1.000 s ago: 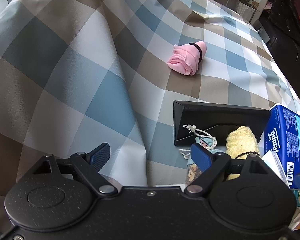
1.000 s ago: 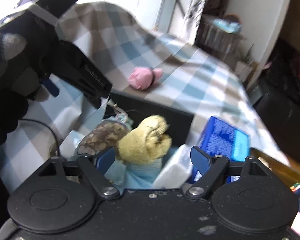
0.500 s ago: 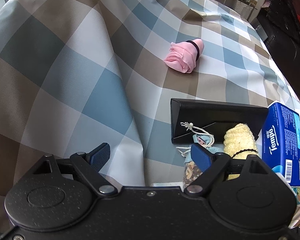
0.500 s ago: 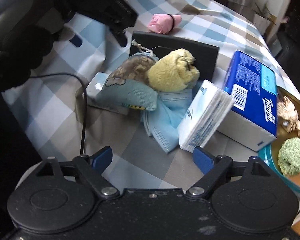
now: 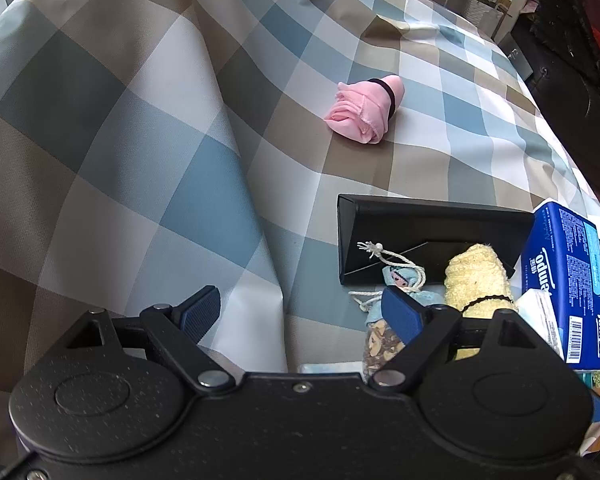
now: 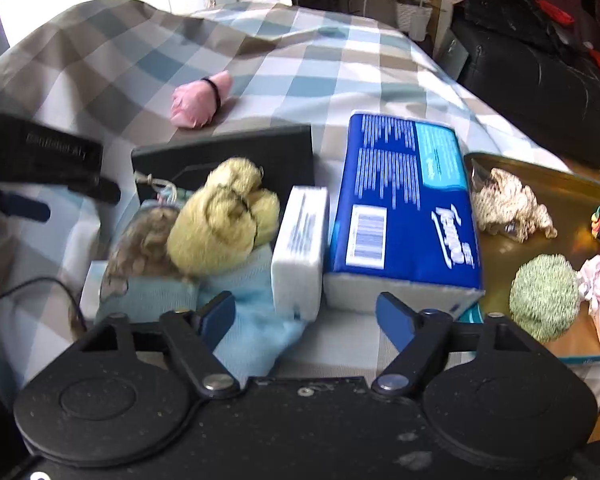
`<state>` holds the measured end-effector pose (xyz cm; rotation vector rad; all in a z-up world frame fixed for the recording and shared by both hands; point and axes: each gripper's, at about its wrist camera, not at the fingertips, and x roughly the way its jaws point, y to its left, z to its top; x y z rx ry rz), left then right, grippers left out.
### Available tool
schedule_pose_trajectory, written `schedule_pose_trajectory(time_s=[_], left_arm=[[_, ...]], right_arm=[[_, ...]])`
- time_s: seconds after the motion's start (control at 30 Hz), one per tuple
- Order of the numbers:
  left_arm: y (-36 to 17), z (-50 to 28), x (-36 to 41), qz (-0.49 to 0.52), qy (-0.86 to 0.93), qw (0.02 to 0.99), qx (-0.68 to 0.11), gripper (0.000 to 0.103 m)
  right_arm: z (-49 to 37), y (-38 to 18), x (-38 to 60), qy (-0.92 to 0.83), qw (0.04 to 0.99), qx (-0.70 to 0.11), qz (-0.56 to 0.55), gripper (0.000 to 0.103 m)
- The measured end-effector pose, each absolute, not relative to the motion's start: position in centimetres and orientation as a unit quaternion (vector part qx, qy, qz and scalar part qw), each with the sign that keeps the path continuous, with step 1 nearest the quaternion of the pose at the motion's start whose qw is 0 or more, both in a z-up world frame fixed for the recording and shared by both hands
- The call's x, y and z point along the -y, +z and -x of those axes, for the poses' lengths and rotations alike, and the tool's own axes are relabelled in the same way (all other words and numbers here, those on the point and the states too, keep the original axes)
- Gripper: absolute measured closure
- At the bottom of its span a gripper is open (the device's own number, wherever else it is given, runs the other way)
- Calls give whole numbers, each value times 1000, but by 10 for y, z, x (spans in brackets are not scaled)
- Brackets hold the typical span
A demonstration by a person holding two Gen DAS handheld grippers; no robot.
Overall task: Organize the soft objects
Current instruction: 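Close the right gripper on the small white tissue pack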
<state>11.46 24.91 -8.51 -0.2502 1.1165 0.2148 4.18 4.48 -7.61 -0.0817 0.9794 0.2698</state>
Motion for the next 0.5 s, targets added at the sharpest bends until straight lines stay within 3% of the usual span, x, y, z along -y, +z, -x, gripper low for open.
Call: schedule_pose_trajectory(time_s=[0.13, 0.23, 0.5], left_arm=[[-86, -114, -248, 118, 101, 835, -528, 19], [-86, -114, -248, 118, 98, 835, -528, 19], [-86, -113, -245, 118, 93, 836, -528, 19]], right_arm=[[-47, -74, -52, 126, 877, -462, 43, 45], [-44, -77, -60, 120, 877, -459, 71, 63], [-42, -79, -69, 125, 881, -447, 94, 67]])
